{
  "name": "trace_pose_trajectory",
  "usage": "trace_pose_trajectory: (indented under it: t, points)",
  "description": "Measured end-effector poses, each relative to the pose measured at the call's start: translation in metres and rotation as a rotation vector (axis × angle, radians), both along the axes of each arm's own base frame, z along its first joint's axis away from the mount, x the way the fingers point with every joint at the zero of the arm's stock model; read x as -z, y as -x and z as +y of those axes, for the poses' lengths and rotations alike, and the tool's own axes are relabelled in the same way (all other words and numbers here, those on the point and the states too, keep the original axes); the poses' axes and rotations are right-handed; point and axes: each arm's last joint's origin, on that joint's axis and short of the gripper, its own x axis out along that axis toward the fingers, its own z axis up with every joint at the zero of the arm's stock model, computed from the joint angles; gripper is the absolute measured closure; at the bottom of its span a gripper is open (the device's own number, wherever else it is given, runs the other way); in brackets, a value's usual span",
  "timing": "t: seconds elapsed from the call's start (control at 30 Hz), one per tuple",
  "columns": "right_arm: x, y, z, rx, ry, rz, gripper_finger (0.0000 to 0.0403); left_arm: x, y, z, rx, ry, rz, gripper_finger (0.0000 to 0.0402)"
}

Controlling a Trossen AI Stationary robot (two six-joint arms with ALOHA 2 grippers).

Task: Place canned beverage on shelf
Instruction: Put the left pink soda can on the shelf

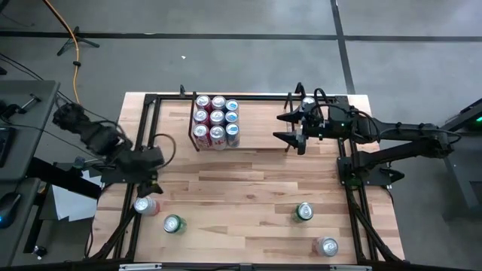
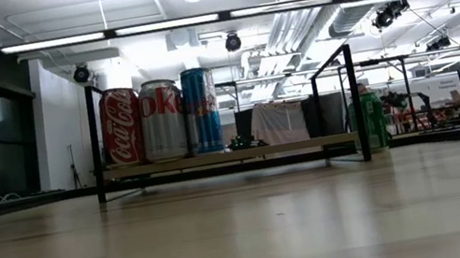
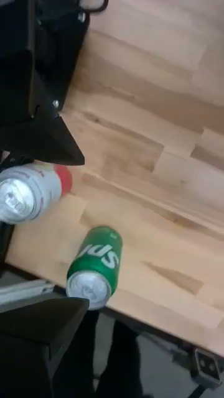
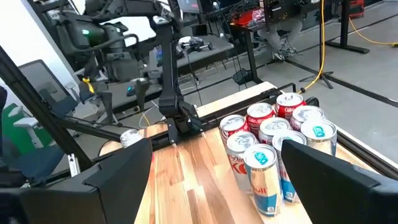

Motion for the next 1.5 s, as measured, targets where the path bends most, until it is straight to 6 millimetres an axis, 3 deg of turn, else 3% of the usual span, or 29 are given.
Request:
trace_pose_trajectory:
  t: [0.57, 0.93, 1.5]
  points:
    - [0.008, 0.001, 0.000, 0.002, -0.014, 0.079, 0.0059, 0.059, 0.045, -0.056, 0.371, -0.178, 0.163, 0.0126]
    - [0.008, 0.001, 0.000, 0.003, -0.014, 0.084, 0.0059, 0.089, 0.047, -0.081, 0.478, -0.244, 0.196, 0.0126]
    - [0.010, 0.002, -0.001, 0.053, -0.059, 0.093, 0.0059, 0.118, 0.036, -0.104, 0.457, -0.425, 0.247, 0.0126]
